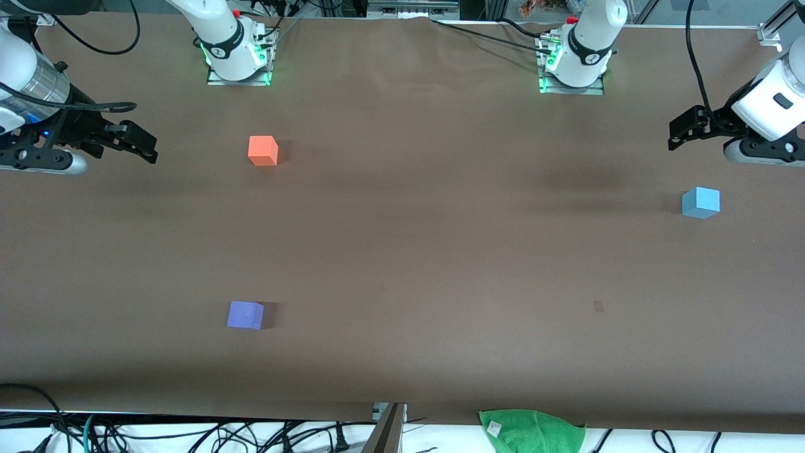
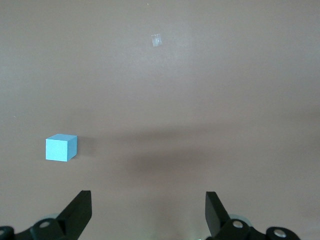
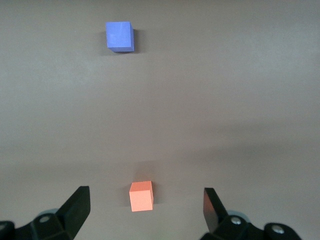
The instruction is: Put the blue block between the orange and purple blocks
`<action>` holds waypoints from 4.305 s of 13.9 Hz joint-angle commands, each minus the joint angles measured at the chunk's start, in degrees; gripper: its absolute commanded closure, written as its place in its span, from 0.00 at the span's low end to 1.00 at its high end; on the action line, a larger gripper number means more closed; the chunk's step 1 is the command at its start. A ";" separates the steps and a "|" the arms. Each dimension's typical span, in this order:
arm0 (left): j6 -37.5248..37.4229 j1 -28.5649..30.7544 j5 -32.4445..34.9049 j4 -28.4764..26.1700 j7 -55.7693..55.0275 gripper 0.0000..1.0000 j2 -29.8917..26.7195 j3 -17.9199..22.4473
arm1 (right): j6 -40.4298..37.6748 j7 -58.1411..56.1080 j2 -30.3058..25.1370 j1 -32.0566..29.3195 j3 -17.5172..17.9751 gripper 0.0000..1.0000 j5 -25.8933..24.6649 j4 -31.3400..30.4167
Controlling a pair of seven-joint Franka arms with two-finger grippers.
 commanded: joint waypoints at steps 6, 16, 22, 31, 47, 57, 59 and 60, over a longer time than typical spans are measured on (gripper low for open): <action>-0.56 0.66 -1.60 1.32 -0.51 0.00 1.11 -0.69 | -0.34 0.47 -0.07 -0.12 0.16 0.00 -0.63 0.65; -0.56 0.67 -1.43 3.60 -0.69 0.00 3.82 -0.69 | -0.34 0.47 0.19 -0.12 0.16 0.00 -0.63 0.65; -0.65 1.02 -0.99 5.55 -0.42 0.00 7.00 -0.60 | -0.34 0.47 0.36 -0.04 0.16 0.00 -0.63 0.65; 2.67 14.45 2.95 3.88 13.98 0.00 12.79 -0.33 | -0.34 0.38 0.63 -0.04 0.16 0.00 -0.37 0.65; 43.12 30.64 3.50 -20.91 39.29 0.00 25.28 -0.34 | 1.77 0.38 3.18 2.25 0.51 0.00 0.07 2.05; 43.12 32.13 5.17 -21.97 39.66 0.00 26.24 -0.25 | 1.77 0.30 3.70 1.81 0.07 0.00 0.07 2.23; 43.21 32.57 5.17 -21.88 39.66 0.00 27.12 -0.25 | 1.77 0.30 3.70 1.81 0.16 0.00 -0.01 2.23; 43.30 32.66 5.17 -21.88 39.66 0.00 27.39 -0.25 | 1.77 0.30 3.70 1.81 0.07 0.00 -0.01 2.23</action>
